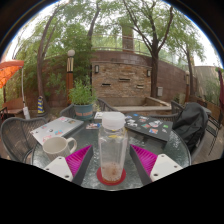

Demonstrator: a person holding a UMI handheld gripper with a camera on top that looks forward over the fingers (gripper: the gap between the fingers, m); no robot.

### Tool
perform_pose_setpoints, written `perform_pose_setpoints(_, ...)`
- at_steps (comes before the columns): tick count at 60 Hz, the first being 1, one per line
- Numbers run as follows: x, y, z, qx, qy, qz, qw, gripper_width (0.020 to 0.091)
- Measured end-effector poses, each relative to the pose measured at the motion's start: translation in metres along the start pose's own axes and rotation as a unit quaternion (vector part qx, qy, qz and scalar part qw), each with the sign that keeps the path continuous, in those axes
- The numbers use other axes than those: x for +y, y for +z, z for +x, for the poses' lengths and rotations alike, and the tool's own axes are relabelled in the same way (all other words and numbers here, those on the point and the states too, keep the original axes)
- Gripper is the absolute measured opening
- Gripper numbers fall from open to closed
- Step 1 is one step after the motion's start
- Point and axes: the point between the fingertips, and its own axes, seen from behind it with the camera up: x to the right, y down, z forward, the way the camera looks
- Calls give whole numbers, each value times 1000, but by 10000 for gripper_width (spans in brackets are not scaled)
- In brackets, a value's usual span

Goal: Pour water

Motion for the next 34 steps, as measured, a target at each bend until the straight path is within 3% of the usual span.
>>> perform_pose_setpoints(10,-20,-69,-1,31,18,-11,999,832)
perform_pose_setpoints(20,-54,-166,-43,48,-6,-10,999,828)
perform_pose_setpoints(34,-65,-283,-133,34,94,-54,993,831)
